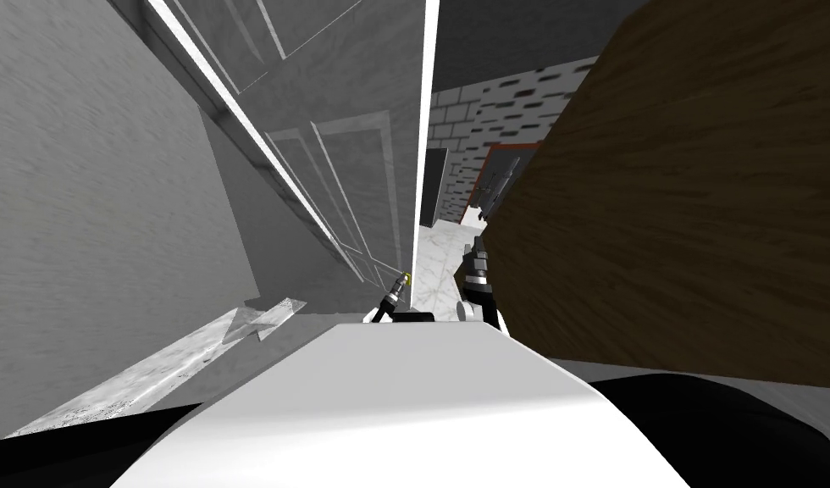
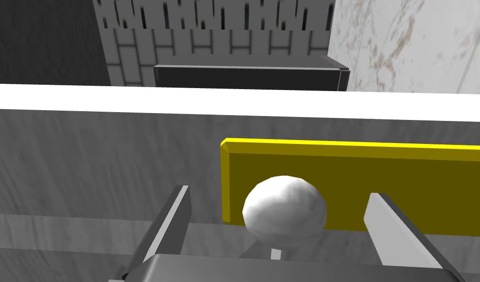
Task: Push the door open
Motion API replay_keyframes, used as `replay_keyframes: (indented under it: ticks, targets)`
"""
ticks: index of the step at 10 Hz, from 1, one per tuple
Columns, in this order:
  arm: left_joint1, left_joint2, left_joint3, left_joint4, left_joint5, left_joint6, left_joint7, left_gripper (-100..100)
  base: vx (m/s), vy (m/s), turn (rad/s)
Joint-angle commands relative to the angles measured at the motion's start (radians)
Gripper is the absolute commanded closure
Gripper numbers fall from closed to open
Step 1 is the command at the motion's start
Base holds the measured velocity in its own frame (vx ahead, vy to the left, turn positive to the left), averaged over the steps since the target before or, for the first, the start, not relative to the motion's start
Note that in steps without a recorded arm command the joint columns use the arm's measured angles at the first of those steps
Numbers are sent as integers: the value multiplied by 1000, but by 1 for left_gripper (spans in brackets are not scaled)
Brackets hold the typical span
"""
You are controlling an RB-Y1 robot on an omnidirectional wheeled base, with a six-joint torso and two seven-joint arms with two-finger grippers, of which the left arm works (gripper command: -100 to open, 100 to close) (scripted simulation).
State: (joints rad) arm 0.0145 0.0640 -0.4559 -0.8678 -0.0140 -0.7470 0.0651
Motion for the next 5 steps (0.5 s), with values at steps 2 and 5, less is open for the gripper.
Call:
replay_keyframes:
  ticks: [2, 5]
  targets:
    - [0, 0, 0, 0, 0, 0, 0, 100, 25, -13, 3]
    - [0, 0, 0, 0, 0, 0, 0, 100, -15, 8, -5]
